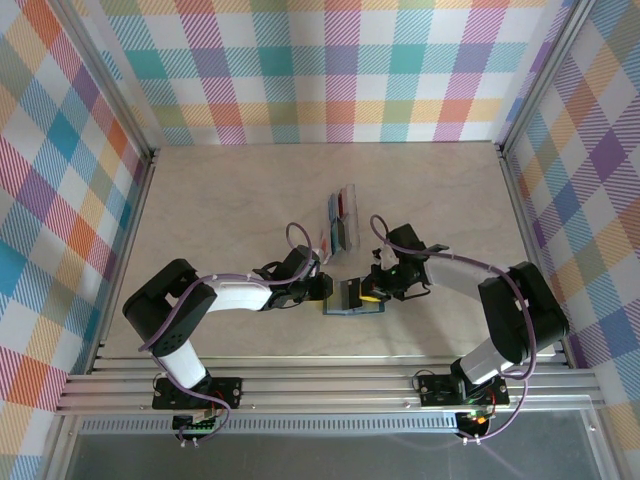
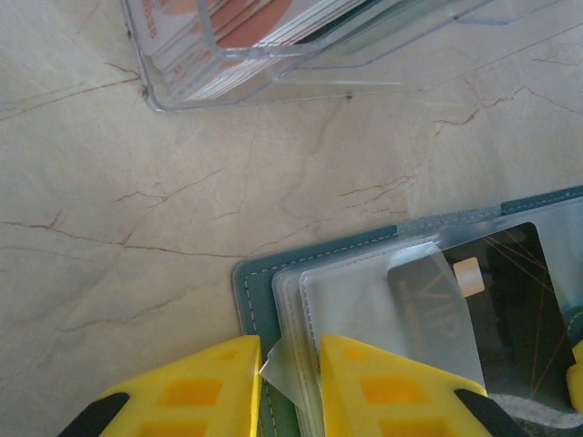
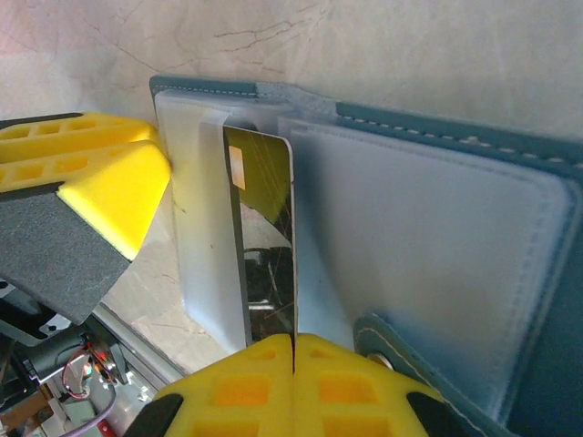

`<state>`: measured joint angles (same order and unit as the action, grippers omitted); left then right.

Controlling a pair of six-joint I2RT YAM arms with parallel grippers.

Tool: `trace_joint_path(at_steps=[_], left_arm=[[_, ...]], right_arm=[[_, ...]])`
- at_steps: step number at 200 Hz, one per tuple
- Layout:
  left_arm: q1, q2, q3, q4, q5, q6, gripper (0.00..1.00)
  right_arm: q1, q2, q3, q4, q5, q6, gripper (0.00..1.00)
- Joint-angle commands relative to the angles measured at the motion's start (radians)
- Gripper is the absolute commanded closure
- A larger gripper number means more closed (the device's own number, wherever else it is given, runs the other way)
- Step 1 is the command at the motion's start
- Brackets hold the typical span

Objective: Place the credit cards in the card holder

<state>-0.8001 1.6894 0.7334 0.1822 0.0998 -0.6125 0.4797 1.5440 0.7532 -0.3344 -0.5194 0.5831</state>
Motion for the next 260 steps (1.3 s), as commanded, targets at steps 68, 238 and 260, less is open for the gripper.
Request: trace_joint_path(at_steps=[68, 238, 260], left_arm=[[-0.045, 0.037, -0.04, -0.104, 0.019, -0.001, 0.76], [-0.051, 0.023, -0.044, -0.121, -0.011, -0.004, 0.76], [-0.052, 0.028, -0.039, -0.124, -0.011, -0.003, 0.76]], right_arm=[[0.037, 0.034, 0.006, 0.038, -0.01, 0.054, 1.0], [0.111, -0.009, 0.092, -0.072, 0.116, 0.01, 0.57], [0.111, -0.049, 0.102, -0.126, 0.133, -0.014, 0.52]])
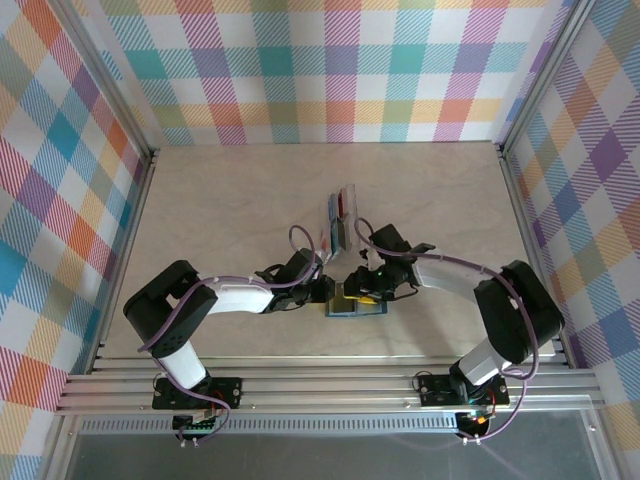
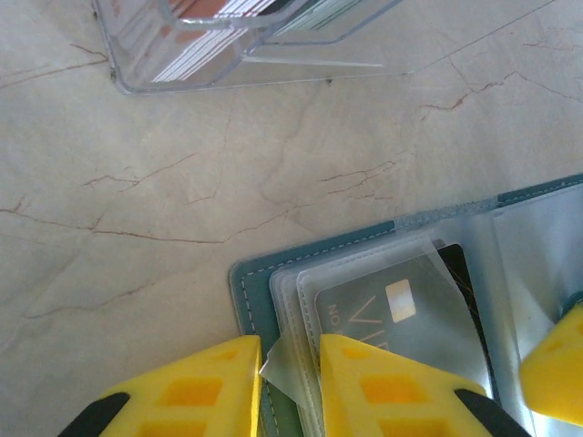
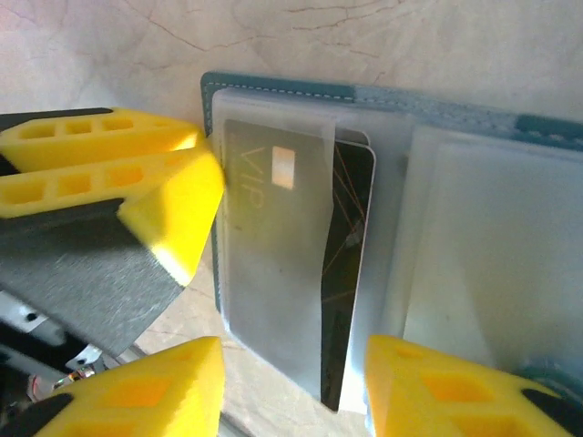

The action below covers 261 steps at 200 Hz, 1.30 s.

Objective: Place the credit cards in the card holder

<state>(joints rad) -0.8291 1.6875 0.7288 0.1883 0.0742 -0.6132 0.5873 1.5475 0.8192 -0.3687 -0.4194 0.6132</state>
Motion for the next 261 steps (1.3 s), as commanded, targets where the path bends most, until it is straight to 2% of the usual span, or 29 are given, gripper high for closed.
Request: trace_joint_path(at_steps=[1, 31, 65, 90, 124, 175, 207, 261], left_arm=[[-0.023, 0.03, -0.034, -0.131, 0.015, -0.002, 0.76], [-0.023, 0.031, -0.034, -0.134, 0.013, -0.001, 0.76], [-0.023, 0.039, -0.029, -0.129, 0.02, 0.0, 0.76], [-0.023, 0.04, -0.03, -0.13, 0.022, -0.001, 0.76], [-0.022, 0.042, -0.029, -0.13, 0.022, -0.001, 0.76], [-0.023, 0.046, -0.026, -0.132, 0.024, -0.001, 0.76], [-0.022, 0.046, -0.027, -0.133, 0.022, 0.0, 0.76], [-0.023, 0.045, -0.03, -0.13, 0.023, -0.003, 0.76]], right_arm=[[0.003, -0.054, 0.036, -0.096, 0.035, -0.045, 0.52], [0.003, -0.135, 0.036, -0.179, 0.116, -0.062, 0.52], [0.009, -0.205, 0.045, -0.271, 0.314, -0.078, 0.52], [0.031, -0.169, 0.064, -0.315, 0.446, -0.077, 0.45], [0.093, -0.079, 0.087, -0.303, 0.53, -0.068, 0.36], [0.167, 0.018, 0.126, -0.327, 0.664, -0.033, 0.34], [0.172, -0.041, 0.102, -0.348, 0.741, -0.007, 0.41], [0.172, -0.076, 0.097, -0.366, 0.757, -0.014, 0.73]])
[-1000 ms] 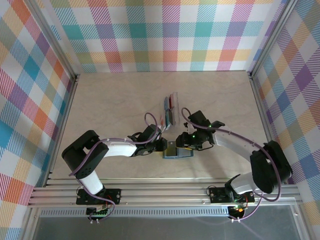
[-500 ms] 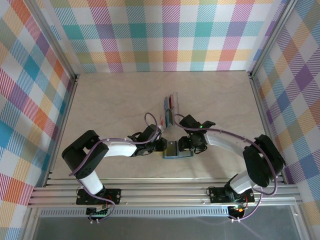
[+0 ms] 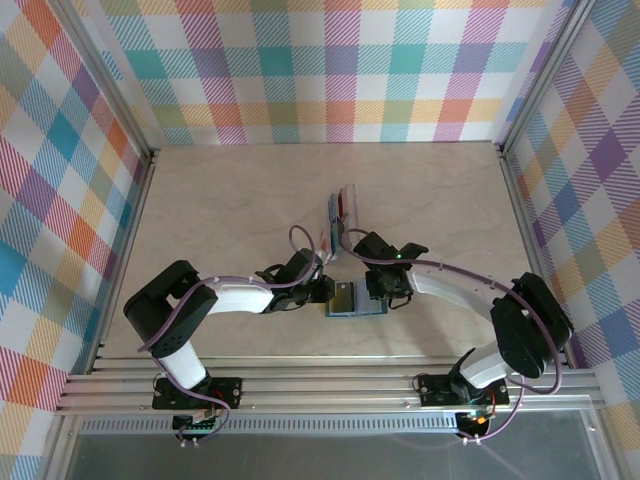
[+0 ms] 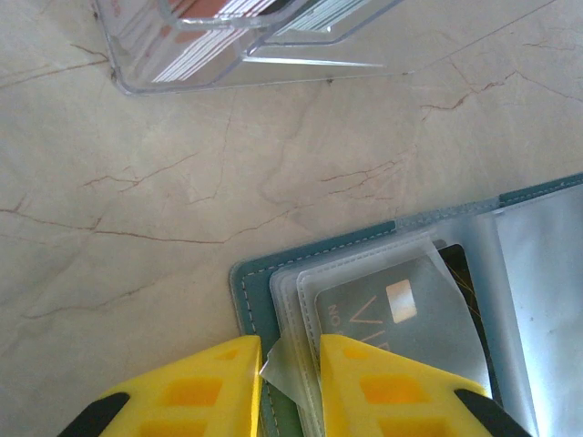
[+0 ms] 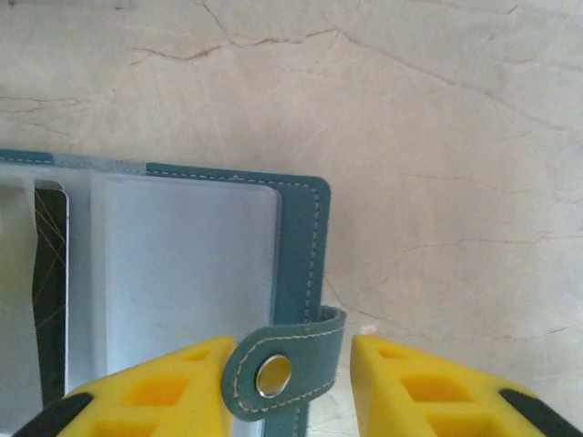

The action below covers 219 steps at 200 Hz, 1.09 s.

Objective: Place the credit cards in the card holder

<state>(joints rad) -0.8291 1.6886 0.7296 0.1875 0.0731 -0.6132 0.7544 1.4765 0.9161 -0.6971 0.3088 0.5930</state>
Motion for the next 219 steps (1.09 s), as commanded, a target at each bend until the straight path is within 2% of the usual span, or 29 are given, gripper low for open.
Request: trace_joint_path(at_steps=[1, 19, 34, 53, 78, 99, 123, 144, 178, 219], left_arm=[[-0.023, 0.043, -0.031, -0.129, 0.024, -0.002, 0.76], [-0.024, 0.039, -0.035, -0.128, 0.023, -0.003, 0.76], [-0.022, 0.037, -0.04, -0.125, 0.023, -0.004, 0.76], [-0.025, 0.036, -0.045, -0.119, 0.027, -0.007, 0.76], [-0.025, 0.032, -0.042, -0.114, 0.03, -0.017, 0.76], [-0.025, 0.014, -0.041, -0.107, 0.046, -0.029, 0.75], [-0.023, 0.007, -0.035, -0.085, 0.102, -0.047, 0.74], [-0.018, -0.03, -0.047, -0.114, 0.067, -0.063, 0.71], [-0.009, -0.158, -0.103, -0.226, -0.085, -0.082, 0.63], [-0.007, -0.316, -0.179, -0.3, -0.163, -0.114, 0.58]], right_arm=[[0.005, -0.005, 0.0, -0.037, 0.028, 0.006, 0.74], [0.005, -0.01, -0.002, -0.028, 0.01, 0.004, 0.86], [0.005, -0.025, 0.004, -0.025, -0.014, -0.002, 1.0], [0.007, -0.092, 0.01, 0.014, -0.091, -0.022, 1.0], [0.008, -0.167, 0.013, 0.134, -0.307, -0.024, 1.0], [0.012, -0.134, 0.021, 0.22, -0.462, 0.008, 1.0], [0.017, -0.064, 0.007, 0.348, -0.571, 0.055, 1.0], [0.019, -0.011, -0.022, 0.472, -0.625, 0.099, 1.0], [0.019, 0.063, -0.042, 0.567, -0.626, 0.123, 1.0], [0.035, 0.212, -0.03, 0.646, -0.627, 0.136, 1.0]])
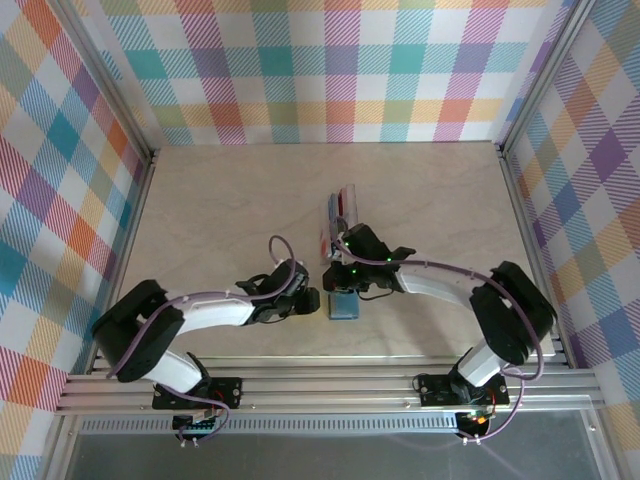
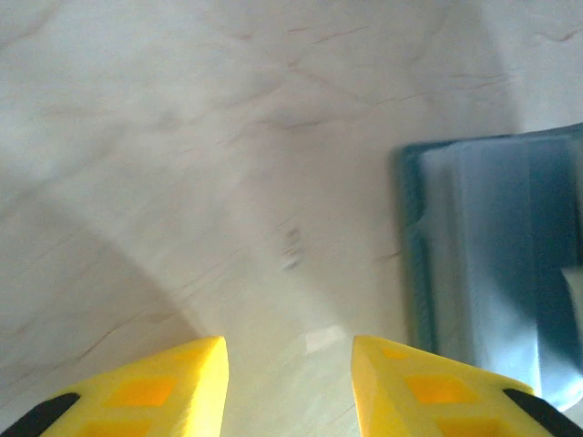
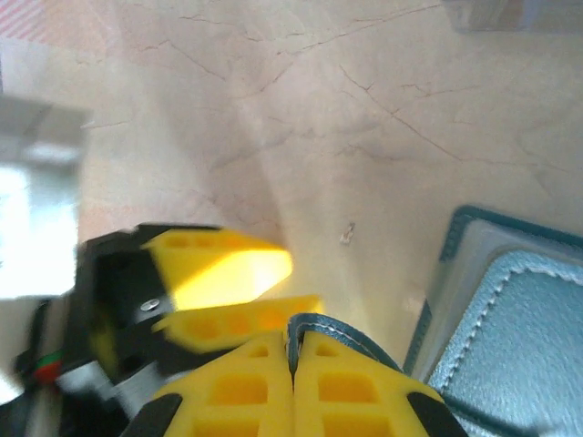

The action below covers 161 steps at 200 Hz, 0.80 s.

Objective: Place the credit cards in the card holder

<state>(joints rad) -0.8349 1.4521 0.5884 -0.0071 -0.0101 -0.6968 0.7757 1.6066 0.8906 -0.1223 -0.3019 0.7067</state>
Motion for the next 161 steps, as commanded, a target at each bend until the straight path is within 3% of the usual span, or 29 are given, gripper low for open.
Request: trace_joint_path(at_steps=[1, 31, 56, 72, 116, 161], left_arm=[[-0.002, -0.083, -0.039, -0.107, -0.081, -0.032, 0.58], [0.002, -0.179, -0.054, -0.164, -0.11, -0.032, 0.56], [0.003, -0.215, -0.027, -0.203, -0.103, -0.009, 0.56], [0.002, -0.225, -0.011, -0.209, -0.09, -0.003, 0.56], [-0.003, -0.23, 0.046, -0.228, -0.064, 0.021, 0.57], [-0.073, -0.201, 0.179, -0.262, -0.079, 0.074, 0.58]], right_arm=[[0.015, 0.086, -0.002, 0.071, -0.014, 0.022, 1.0], [0.029, 0.15, 0.04, 0.024, 0.015, -0.013, 0.8], [0.031, 0.088, 0.069, -0.04, -0.038, -0.04, 0.54], [0.03, 0.031, 0.104, -0.126, -0.048, -0.061, 0.42], [0.016, -0.076, 0.174, -0.339, 0.01, -0.13, 0.35], [-0.095, -0.243, 0.065, -0.359, 0.014, -0.136, 0.34]])
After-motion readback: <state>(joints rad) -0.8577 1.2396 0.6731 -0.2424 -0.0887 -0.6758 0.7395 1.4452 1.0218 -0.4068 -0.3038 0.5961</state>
